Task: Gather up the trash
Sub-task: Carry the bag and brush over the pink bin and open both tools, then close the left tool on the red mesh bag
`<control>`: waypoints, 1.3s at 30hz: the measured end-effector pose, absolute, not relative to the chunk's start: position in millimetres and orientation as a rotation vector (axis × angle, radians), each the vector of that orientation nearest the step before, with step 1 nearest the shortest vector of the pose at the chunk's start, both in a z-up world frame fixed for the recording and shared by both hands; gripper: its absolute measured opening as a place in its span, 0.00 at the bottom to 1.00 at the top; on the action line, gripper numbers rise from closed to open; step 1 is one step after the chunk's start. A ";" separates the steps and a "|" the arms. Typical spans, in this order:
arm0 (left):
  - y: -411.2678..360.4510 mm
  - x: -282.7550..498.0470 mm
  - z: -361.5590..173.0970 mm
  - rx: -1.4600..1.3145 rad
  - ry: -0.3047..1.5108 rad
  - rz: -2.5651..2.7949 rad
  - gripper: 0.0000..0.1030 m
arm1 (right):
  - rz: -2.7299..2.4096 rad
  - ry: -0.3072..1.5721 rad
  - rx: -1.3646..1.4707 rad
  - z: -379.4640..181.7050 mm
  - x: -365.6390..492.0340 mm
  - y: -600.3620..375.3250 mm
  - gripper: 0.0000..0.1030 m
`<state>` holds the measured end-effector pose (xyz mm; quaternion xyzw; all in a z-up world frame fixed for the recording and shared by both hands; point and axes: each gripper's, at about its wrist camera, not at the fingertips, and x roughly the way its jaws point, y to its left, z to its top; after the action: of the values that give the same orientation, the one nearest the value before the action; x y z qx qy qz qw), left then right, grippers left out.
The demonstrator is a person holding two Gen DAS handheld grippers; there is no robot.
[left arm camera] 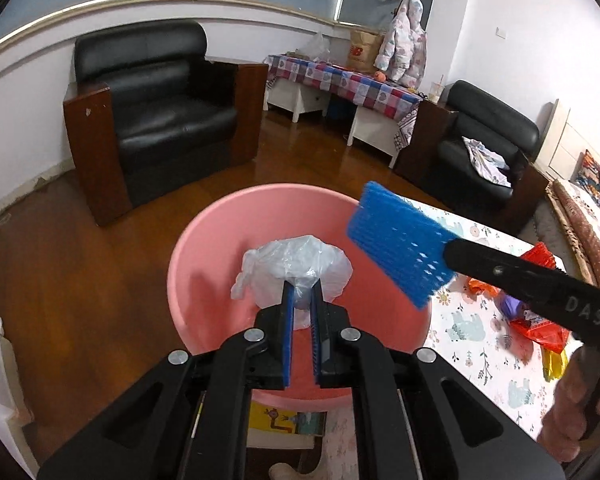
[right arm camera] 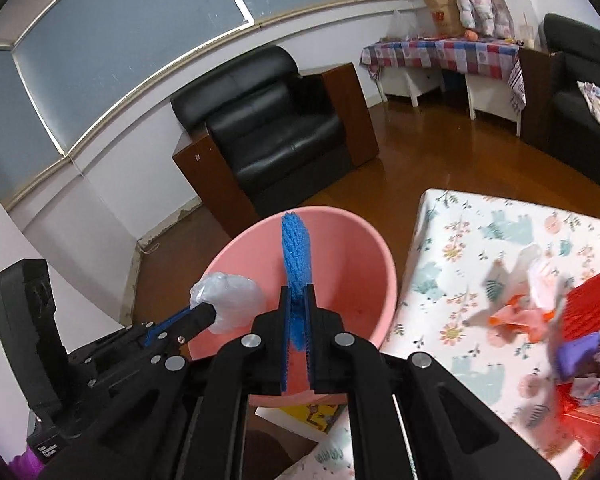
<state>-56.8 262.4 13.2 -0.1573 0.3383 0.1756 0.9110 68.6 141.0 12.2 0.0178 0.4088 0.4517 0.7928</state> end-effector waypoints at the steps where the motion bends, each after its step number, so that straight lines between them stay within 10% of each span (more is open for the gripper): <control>1: 263.7 -55.6 11.9 -0.321 0.703 0.353 0.09 | 0.978 0.885 0.038 9.3 69.5 143.8 0.14; 5: 266.3 -54.7 9.3 -0.329 0.709 0.344 0.16 | 0.983 0.879 0.034 2.0 72.4 146.5 0.47; 39: 86.5 -8.5 19.3 -0.229 0.735 -0.094 0.16 | 0.498 0.763 0.134 -5.5 23.2 -159.5 0.48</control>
<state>-8.5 86.5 19.3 -0.1116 0.3583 -0.0460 0.9258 23.2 -159.5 -5.5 0.0648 0.3682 0.2405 0.8958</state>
